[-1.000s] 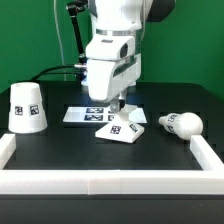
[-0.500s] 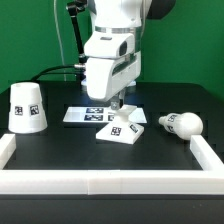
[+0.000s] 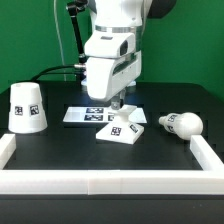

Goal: Assemble lamp

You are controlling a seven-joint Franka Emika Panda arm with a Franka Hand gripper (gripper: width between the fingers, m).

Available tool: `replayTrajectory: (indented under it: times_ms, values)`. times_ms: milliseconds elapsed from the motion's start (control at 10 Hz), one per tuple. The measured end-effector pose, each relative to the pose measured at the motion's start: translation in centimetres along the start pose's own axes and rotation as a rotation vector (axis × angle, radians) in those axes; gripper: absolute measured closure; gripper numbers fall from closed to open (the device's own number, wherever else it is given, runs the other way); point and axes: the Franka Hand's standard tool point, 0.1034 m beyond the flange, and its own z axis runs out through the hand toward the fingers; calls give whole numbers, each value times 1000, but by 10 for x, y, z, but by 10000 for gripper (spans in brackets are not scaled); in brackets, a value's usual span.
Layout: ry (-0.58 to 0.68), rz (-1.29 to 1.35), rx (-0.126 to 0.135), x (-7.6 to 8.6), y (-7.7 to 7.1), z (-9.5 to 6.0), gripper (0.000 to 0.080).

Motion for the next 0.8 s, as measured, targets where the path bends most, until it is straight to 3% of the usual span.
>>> replayTrajectory:
  times_ms: [100,200,300,500,600,700,800]
  values:
    - [-1,1,1,-1,-1,0,798]
    - [-4,4,3,-5,-6,-1,683]
    - [-4,2,2,-7,-11,-2,683]
    - [8,-10,-24,-14,-23,-5,366]
    - [14,-11,-33,-17,-29,-4,366]
    - [20,-25,-43,-19,-31,-2,187]
    - [20,-23,-42,-18,-30,-2,125]
